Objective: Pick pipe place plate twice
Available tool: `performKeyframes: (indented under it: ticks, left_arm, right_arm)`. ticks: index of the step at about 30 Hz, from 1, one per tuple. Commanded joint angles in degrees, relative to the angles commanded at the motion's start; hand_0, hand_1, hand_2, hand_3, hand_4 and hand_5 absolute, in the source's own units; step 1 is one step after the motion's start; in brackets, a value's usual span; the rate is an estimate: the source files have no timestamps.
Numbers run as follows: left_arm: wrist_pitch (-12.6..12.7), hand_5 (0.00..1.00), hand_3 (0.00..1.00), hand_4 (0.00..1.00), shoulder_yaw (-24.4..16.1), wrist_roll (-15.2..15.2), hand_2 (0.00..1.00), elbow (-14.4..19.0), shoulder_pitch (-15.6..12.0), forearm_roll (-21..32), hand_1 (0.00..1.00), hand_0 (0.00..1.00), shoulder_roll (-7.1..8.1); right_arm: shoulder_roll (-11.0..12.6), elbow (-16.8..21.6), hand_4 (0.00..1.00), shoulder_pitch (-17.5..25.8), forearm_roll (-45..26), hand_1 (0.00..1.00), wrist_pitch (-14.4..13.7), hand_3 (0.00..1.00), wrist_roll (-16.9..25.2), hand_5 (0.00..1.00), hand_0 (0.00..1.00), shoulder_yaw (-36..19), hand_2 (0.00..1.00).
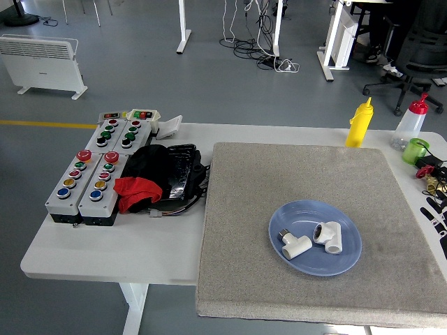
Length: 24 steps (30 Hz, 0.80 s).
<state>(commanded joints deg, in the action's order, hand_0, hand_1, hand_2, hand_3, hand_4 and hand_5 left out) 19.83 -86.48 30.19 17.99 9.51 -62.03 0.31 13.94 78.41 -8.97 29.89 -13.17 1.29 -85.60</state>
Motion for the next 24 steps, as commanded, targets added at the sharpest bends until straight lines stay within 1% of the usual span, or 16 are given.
performKeyframes:
  ticks: [5,21,24]
  left_arm:
    - [0.09,0.998,0.731,0.404,0.20,-0.15,0.687,-0.05,0.25,0.46,0.687,0.730,0.00]
    - [-0.02,0.998,0.731,0.405,0.25,-0.44,0.686,-0.20,1.03,0.54,0.687,0.729,0.01]
    - [-0.04,0.998,0.731,0.405,0.30,-0.49,0.686,-0.22,1.11,0.60,0.687,0.729,0.02]
  right_arm:
    - [0.17,0.35,0.454,0.80,0.15,0.766,0.18,0.823,-0.10,0.325,0.791,-0.93,0.823]
    - [0.09,0.25,0.464,1.25,0.29,0.762,0.16,0.814,0.16,0.357,0.785,-2.33,0.817]
    - [0.01,0.12,0.464,1.78,0.07,0.762,0.51,0.814,0.46,0.357,0.785,-2.50,0.817]
